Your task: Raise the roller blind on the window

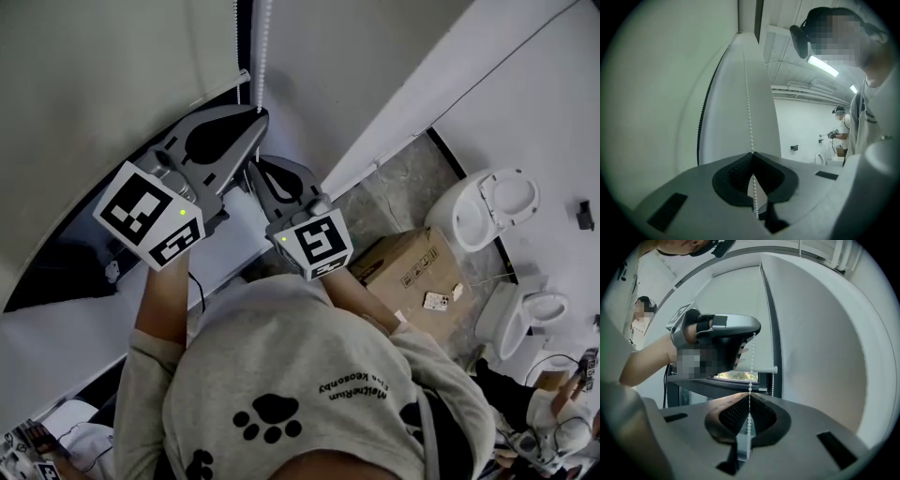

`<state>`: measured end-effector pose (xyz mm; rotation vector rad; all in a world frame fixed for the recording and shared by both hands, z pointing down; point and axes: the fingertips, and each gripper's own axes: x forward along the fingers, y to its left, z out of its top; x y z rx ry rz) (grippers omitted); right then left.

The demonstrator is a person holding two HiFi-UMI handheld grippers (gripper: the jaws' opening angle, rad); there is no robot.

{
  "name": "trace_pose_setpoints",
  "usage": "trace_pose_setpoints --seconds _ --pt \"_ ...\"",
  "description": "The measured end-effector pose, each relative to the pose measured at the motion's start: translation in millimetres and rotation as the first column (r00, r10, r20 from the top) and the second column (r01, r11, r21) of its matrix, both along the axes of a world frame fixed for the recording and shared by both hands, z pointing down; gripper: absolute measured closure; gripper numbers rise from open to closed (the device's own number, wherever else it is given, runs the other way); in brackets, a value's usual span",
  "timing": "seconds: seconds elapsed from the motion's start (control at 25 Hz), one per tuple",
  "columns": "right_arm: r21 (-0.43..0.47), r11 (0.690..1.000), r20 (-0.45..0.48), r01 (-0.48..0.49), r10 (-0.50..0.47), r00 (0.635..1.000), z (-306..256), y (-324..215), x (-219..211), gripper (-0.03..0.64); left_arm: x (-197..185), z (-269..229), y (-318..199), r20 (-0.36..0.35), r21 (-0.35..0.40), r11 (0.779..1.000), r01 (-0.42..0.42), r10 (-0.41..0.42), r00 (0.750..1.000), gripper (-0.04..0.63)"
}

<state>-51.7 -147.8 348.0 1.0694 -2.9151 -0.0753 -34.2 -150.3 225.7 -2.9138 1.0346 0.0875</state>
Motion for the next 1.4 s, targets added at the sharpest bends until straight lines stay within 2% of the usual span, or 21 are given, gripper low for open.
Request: trace_pose_setpoints --seconds 0.16,0.28,0.44,0.68,1.12,1.4 --pt "0.005 1.000 -0.004 -0.001 0.001 1.000 2.6 -0.8 -0.1 0.606 -2.8 2.9 0.3 -0.043 -0.018 1.000 -0.006 0.006 0.999 0.588" --pt "-0.004 1.000 -0.020 0.001 -0.001 1.000 12.6 2.9 -1.3 0.606 -3.4 12.5 3.9 -0.025 -0.024 1.000 0.003 -0.003 1.000 0.588" --pt "-0.030 1.000 -0.046 -0.005 0.004 0.999 27.5 3.1 0.7 0.606 -3.7 27.4 2.6 -0.046 -0.065 0.998 -0.001 -0.002 0.999 0.588" --pt "-0.083 0.996 -0.089 -0.010 0.003 0.996 58.7 3.4 1.9 0.606 -1.5 58.1 0.9 -0.034 -0.114 0.993 0.014 -0.018 0.999 0.588" --pt "-0.157 0.987 -0.161 -0.016 -0.010 0.987 118.7 8.8 6.3 0.606 -0.8 118.5 1.9 -0.031 -0.217 0.976 0.025 -0.033 0.999 0.588" --pt "-0.246 0.969 -0.190 -0.012 -0.036 0.981 152.6 14.4 8.7 0.606 1.4 150.5 4.9 -0.021 -0.284 0.959 0.020 -0.027 0.999 0.588"
